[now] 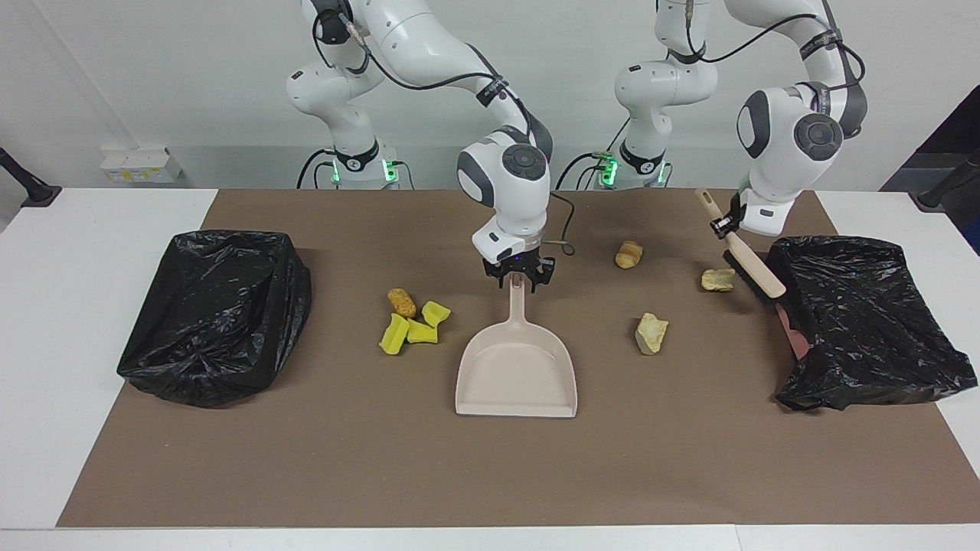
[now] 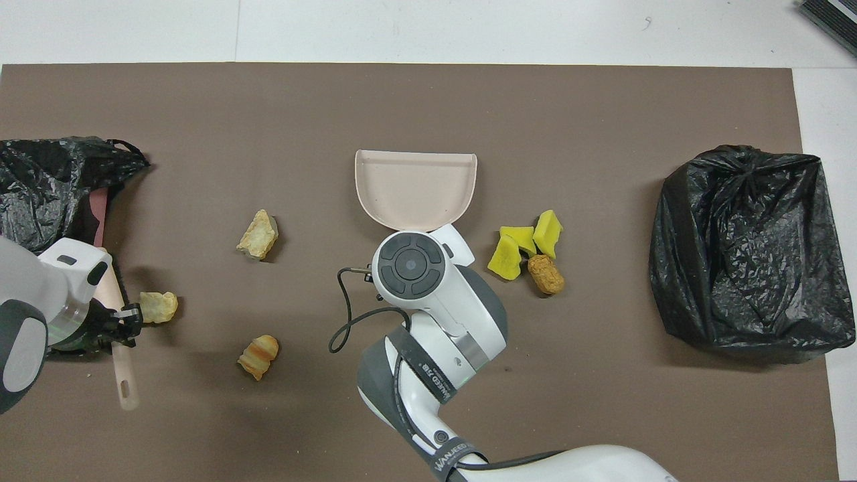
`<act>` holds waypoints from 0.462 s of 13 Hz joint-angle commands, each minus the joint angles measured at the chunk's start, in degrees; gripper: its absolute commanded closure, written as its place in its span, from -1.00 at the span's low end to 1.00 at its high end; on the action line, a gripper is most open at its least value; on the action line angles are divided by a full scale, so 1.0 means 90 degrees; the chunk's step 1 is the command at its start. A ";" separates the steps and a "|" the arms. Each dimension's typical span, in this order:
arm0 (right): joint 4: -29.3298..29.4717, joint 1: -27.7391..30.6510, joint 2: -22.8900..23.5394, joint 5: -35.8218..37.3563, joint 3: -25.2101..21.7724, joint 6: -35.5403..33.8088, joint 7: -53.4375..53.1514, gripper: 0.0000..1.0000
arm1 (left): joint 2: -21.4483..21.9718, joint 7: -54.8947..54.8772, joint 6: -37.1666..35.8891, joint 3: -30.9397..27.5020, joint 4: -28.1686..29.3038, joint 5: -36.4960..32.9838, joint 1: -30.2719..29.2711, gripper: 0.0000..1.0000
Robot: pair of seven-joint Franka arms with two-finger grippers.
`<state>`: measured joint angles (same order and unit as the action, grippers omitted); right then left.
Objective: Sweep and dump trash in bin
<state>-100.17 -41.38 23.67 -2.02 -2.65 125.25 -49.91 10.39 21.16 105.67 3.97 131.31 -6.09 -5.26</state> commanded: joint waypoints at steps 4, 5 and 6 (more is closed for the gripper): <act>0.0036 0.0213 -0.0159 -0.0137 0.0021 -0.0011 0.0349 1.00 | 0.0779 -0.0857 0.0845 0.0067 0.1180 -0.0095 -0.0695 1.00; 0.0036 0.0204 -0.0169 -0.0137 0.0021 0.0019 0.0505 1.00 | 0.0779 -0.0857 0.1059 0.0067 0.1365 -0.0095 -0.0608 1.00; 0.0017 0.0204 -0.0169 -0.0137 0.0021 0.0029 0.0506 1.00 | 0.0741 -0.0857 0.1245 0.0076 0.1493 -0.0037 -0.0568 1.00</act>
<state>-99.60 -40.23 22.84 -2.05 -2.75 125.25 -47.98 14.98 13.87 112.97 4.03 140.58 -6.11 -10.61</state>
